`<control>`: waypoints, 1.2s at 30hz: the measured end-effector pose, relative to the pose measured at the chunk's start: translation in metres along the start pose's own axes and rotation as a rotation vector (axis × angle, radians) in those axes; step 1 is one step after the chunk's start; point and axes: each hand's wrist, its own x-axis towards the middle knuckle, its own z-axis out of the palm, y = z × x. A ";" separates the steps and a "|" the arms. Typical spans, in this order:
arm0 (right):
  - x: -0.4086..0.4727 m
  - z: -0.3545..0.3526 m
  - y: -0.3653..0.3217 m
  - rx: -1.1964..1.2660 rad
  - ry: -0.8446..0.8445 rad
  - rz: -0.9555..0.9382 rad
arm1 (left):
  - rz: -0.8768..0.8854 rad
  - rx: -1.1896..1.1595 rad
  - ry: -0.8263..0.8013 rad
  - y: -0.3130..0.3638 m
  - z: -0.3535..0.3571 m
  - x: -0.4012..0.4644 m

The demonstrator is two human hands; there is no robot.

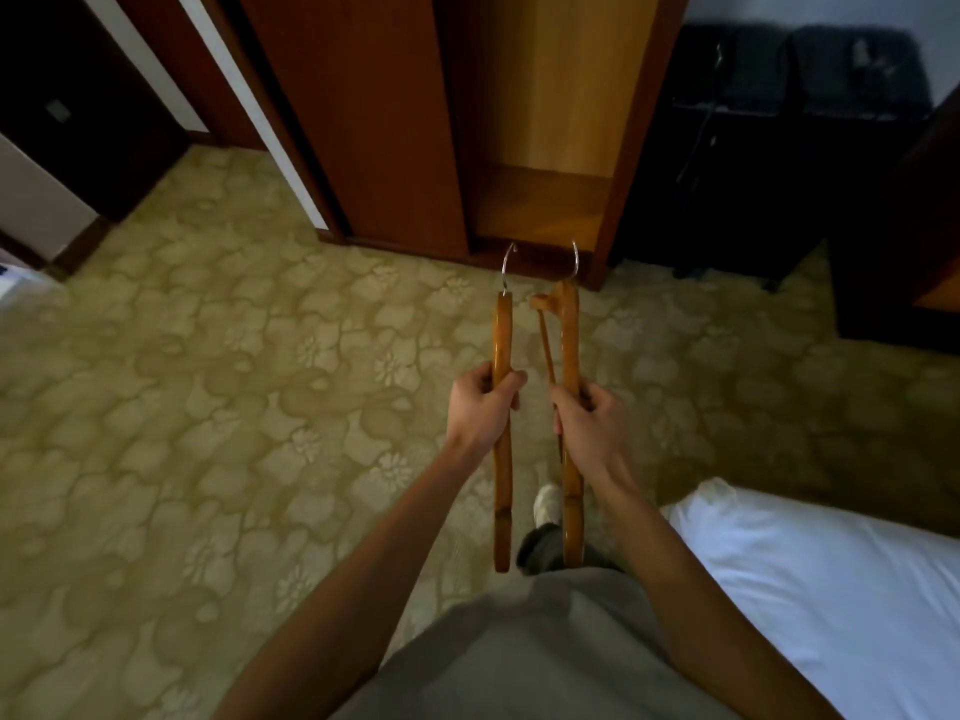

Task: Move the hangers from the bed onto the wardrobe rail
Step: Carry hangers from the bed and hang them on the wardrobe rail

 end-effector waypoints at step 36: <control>0.551 0.207 -0.328 -0.085 0.098 -0.062 | 0.036 -0.227 -0.128 0.243 -0.093 0.638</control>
